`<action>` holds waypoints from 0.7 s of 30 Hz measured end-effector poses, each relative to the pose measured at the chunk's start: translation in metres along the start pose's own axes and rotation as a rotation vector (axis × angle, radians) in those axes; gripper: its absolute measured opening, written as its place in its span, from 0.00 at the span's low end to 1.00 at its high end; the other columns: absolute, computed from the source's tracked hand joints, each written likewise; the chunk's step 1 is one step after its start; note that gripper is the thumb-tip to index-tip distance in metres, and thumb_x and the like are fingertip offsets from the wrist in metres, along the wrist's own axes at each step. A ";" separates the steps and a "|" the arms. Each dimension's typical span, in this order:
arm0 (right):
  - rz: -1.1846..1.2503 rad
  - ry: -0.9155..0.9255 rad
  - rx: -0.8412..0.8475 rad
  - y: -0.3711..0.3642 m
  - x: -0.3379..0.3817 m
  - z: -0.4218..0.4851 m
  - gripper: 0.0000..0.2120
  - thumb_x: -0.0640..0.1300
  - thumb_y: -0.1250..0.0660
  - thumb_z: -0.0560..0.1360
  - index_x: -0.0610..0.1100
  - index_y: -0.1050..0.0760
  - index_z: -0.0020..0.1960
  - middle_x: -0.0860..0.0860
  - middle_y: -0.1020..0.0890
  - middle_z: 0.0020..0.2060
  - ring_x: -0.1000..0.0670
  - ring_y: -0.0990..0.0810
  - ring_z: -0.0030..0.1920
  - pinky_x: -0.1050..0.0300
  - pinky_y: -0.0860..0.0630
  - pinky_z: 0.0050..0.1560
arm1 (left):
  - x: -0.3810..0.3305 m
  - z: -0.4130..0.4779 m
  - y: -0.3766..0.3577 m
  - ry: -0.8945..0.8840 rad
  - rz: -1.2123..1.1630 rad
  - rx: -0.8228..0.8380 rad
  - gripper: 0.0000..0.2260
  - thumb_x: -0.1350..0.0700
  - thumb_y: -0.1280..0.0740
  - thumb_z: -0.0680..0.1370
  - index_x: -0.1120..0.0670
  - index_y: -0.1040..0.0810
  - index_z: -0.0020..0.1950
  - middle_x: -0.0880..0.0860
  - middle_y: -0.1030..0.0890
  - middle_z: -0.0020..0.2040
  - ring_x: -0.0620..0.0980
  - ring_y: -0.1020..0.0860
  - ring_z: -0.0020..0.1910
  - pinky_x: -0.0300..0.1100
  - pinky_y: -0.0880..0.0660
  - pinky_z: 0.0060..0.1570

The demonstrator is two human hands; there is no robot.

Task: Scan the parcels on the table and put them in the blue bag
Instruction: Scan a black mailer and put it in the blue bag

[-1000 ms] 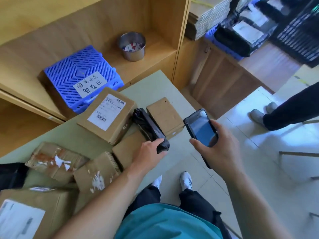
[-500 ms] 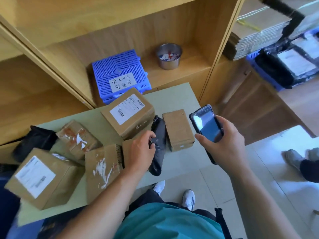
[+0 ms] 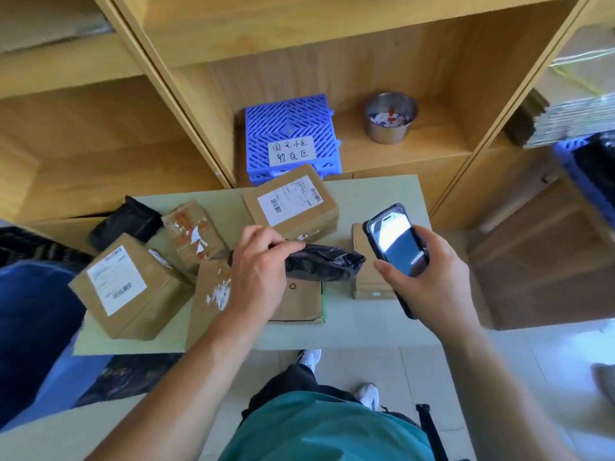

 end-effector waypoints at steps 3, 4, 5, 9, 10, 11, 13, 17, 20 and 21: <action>0.017 0.024 0.034 -0.009 0.005 0.001 0.37 0.60 0.24 0.67 0.49 0.30 0.71 0.54 0.22 0.53 0.59 0.24 0.41 0.66 0.30 0.38 | 0.013 -0.001 0.026 0.013 0.063 -0.124 0.14 0.70 0.31 0.78 0.55 0.12 0.56 0.52 0.18 0.43 0.61 0.25 0.48 0.51 0.26 0.49; 0.028 0.030 0.046 -0.013 0.007 0.000 0.36 0.60 0.23 0.67 0.49 0.30 0.70 0.54 0.22 0.52 0.59 0.24 0.41 0.67 0.30 0.38 | 0.017 -0.002 0.034 0.019 0.067 -0.152 0.15 0.71 0.31 0.77 0.55 0.12 0.56 0.52 0.18 0.44 0.61 0.25 0.47 0.50 0.26 0.49; 0.034 0.036 0.054 -0.014 0.008 0.000 0.35 0.59 0.23 0.67 0.50 0.29 0.70 0.55 0.22 0.52 0.60 0.24 0.41 0.69 0.31 0.37 | 0.022 -0.003 0.037 0.024 0.064 -0.162 0.15 0.72 0.31 0.77 0.56 0.12 0.57 0.53 0.18 0.44 0.60 0.25 0.46 0.50 0.26 0.48; 0.044 0.075 0.099 -0.024 0.013 0.000 0.32 0.58 0.23 0.67 0.52 0.28 0.68 0.55 0.22 0.50 0.60 0.24 0.42 0.71 0.31 0.34 | 0.042 -0.010 0.051 0.089 0.031 -0.141 0.13 0.72 0.30 0.76 0.61 0.13 0.55 0.58 0.24 0.48 0.55 0.24 0.44 0.51 0.23 0.43; 0.043 0.087 0.106 -0.026 0.014 0.000 0.32 0.58 0.23 0.67 0.52 0.28 0.67 0.55 0.22 0.50 0.60 0.24 0.41 0.71 0.31 0.33 | 0.046 -0.012 0.053 0.108 0.028 -0.139 0.12 0.72 0.29 0.75 0.61 0.13 0.54 0.58 0.25 0.48 0.53 0.25 0.43 0.50 0.22 0.42; 0.041 0.097 0.114 -0.027 0.015 0.000 0.32 0.58 0.23 0.67 0.52 0.28 0.67 0.55 0.22 0.50 0.59 0.24 0.41 0.71 0.31 0.33 | 0.049 -0.014 0.055 0.120 0.027 -0.138 0.11 0.72 0.29 0.75 0.61 0.13 0.53 0.58 0.25 0.48 0.52 0.25 0.43 0.50 0.22 0.43; 0.034 0.109 0.119 -0.028 0.015 0.000 0.33 0.59 0.24 0.67 0.52 0.28 0.68 0.56 0.22 0.50 0.58 0.24 0.40 0.70 0.31 0.33 | 0.054 -0.020 0.055 0.137 0.023 -0.136 0.11 0.72 0.28 0.75 0.61 0.13 0.53 0.58 0.24 0.48 0.52 0.24 0.43 0.50 0.21 0.44; 0.030 0.099 0.114 -0.026 0.013 -0.002 0.34 0.58 0.23 0.67 0.52 0.29 0.70 0.56 0.22 0.51 0.58 0.24 0.40 0.70 0.32 0.35 | 0.060 -0.032 0.045 0.206 -0.037 -0.097 0.13 0.74 0.29 0.74 0.60 0.12 0.51 0.55 0.19 0.49 0.44 0.23 0.39 0.39 0.24 0.41; 0.028 0.090 0.108 -0.025 0.009 -0.003 0.35 0.59 0.23 0.67 0.52 0.30 0.70 0.57 0.22 0.52 0.59 0.24 0.41 0.69 0.31 0.37 | 0.061 -0.034 0.036 0.262 -0.103 -0.067 0.15 0.75 0.30 0.73 0.58 0.12 0.49 0.51 0.15 0.49 0.39 0.21 0.41 0.30 0.27 0.46; 0.026 0.086 0.108 -0.025 0.009 -0.003 0.35 0.59 0.23 0.67 0.52 0.30 0.70 0.57 0.22 0.52 0.59 0.24 0.41 0.69 0.31 0.37 | 0.061 -0.035 0.035 0.281 -0.119 -0.064 0.15 0.75 0.30 0.73 0.57 0.12 0.49 0.49 0.15 0.49 0.37 0.21 0.43 0.29 0.27 0.48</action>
Point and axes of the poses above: each hand's wrist, its own z-axis towards the middle knuckle, its own y-axis out of the back of the hand, x = y × z, the point moved 8 cm from there along z, towards the middle knuckle
